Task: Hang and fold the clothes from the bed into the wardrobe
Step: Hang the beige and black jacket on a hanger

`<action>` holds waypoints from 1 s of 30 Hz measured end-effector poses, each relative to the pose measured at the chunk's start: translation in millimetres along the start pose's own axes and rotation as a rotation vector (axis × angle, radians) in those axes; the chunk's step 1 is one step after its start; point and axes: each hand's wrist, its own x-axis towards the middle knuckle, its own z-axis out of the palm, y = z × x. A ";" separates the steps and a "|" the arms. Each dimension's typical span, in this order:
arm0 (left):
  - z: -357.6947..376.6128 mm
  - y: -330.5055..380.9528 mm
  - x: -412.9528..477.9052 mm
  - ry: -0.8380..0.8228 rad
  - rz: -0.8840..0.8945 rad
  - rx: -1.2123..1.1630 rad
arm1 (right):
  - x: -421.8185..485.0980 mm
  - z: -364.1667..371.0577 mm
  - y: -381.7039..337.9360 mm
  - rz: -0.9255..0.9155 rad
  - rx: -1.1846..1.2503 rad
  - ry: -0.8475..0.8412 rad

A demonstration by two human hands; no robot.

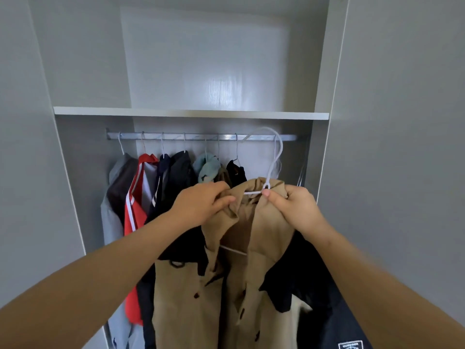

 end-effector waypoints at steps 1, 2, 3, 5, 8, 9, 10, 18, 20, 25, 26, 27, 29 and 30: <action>6.1 3.0 1.2 0.033 -0.009 -0.013 | -1.2 -1.3 0.3 -0.011 0.005 0.003; 10.9 5.5 2.2 0.099 -0.003 -0.030 | -2.1 -3.6 0.3 -0.014 0.016 0.012; 14.9 9.2 3.0 0.173 0.010 -0.046 | -3.0 -7.2 1.0 -0.011 0.034 0.023; 19.2 14.5 5.0 0.250 -0.001 -0.093 | -2.0 -12.9 2.8 0.010 0.061 0.018; 28.0 22.9 10.0 0.205 -0.077 -0.245 | -1.8 -22.2 8.1 0.066 0.026 -0.012; 32.2 25.5 10.6 0.164 -0.086 -0.286 | -2.1 -24.8 10.8 0.086 0.017 -0.025; 36.3 28.3 11.3 0.116 -0.083 -0.322 | -3.5 -27.7 13.9 0.108 0.019 -0.036; 58.1 46.9 17.3 -0.048 -0.125 -0.580 | -26.2 -60.6 38.9 0.269 0.058 -0.117; 64.4 50.2 23.4 -0.026 -0.184 -0.647 | -29.0 -70.4 41.1 0.342 0.063 -0.182; 80.3 54.4 37.9 -0.013 -0.303 -0.674 | -37.8 -89.6 53.8 0.470 0.101 -0.258; 83.9 56.0 40.4 -0.012 -0.320 -0.670 | -40.2 -92.8 57.0 0.483 0.094 -0.254; 87.6 58.0 42.4 -0.010 -0.339 -0.670 | -41.9 -95.6 61.2 0.497 0.083 -0.244; 94.1 61.4 45.7 -0.010 -0.371 -0.664 | -43.1 -99.3 69.4 0.539 0.073 -0.216; 97.3 63.6 47.6 -0.011 -0.383 -0.662 | -43.6 -101.3 73.3 0.562 0.076 -0.200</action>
